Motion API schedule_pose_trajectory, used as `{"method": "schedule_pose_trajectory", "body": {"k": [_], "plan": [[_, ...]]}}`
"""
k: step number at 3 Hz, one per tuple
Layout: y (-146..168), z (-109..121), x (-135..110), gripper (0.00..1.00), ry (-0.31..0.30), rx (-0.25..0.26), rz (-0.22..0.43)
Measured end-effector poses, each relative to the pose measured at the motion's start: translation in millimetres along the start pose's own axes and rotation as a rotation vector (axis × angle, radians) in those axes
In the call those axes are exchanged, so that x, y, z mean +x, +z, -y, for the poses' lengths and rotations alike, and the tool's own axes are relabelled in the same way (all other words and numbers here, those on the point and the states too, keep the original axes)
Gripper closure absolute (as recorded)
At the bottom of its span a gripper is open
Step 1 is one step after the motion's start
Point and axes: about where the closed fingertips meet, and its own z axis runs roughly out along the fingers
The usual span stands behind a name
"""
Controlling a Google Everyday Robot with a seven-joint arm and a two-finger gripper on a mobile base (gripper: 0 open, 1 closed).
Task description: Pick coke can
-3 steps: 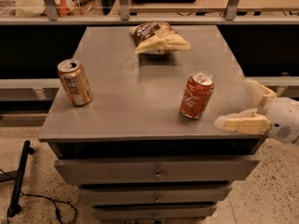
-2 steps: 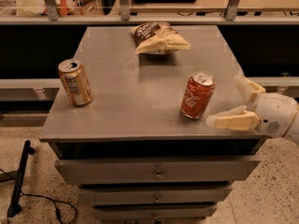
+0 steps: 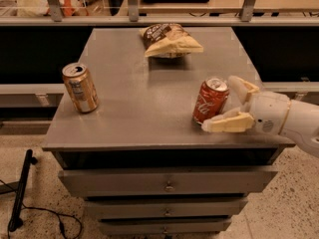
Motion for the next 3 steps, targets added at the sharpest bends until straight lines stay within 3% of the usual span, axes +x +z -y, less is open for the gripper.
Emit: {"method": "schedule_pose_trajectory", "body": {"k": [1, 3], "plan": [[19, -3, -2, 0.16, 0.007, -0.046, 0.023], [42, 0, -25, 0.62, -0.007, -0.086, 0.108]]}}
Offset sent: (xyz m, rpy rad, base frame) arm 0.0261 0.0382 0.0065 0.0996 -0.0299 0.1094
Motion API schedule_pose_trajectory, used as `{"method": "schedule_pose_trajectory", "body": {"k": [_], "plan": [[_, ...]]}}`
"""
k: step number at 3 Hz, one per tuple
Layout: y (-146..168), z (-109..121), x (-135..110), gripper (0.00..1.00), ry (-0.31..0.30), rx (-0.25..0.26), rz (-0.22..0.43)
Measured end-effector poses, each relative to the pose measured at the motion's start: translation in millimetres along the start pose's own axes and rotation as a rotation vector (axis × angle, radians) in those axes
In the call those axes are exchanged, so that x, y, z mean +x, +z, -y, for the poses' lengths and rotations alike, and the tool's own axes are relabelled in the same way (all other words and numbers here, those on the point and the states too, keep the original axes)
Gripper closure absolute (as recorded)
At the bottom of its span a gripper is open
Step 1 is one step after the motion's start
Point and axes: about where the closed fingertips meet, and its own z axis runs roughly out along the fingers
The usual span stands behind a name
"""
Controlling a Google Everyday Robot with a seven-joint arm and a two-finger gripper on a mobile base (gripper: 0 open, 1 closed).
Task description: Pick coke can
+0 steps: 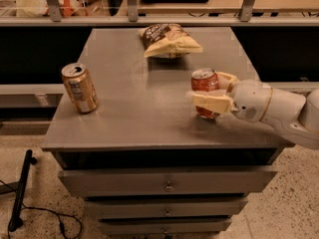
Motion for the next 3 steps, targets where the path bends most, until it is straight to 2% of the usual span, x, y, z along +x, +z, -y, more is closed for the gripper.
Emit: {"method": "schedule_pose_trajectory", "body": {"k": [1, 2, 3], "plan": [[14, 8, -29, 0.85, -0.035, 0.013, 0.056], [33, 19, -70, 1.00, -0.067, 0.029, 0.132], [33, 19, -70, 1.00, -0.067, 0.029, 0.132]]}}
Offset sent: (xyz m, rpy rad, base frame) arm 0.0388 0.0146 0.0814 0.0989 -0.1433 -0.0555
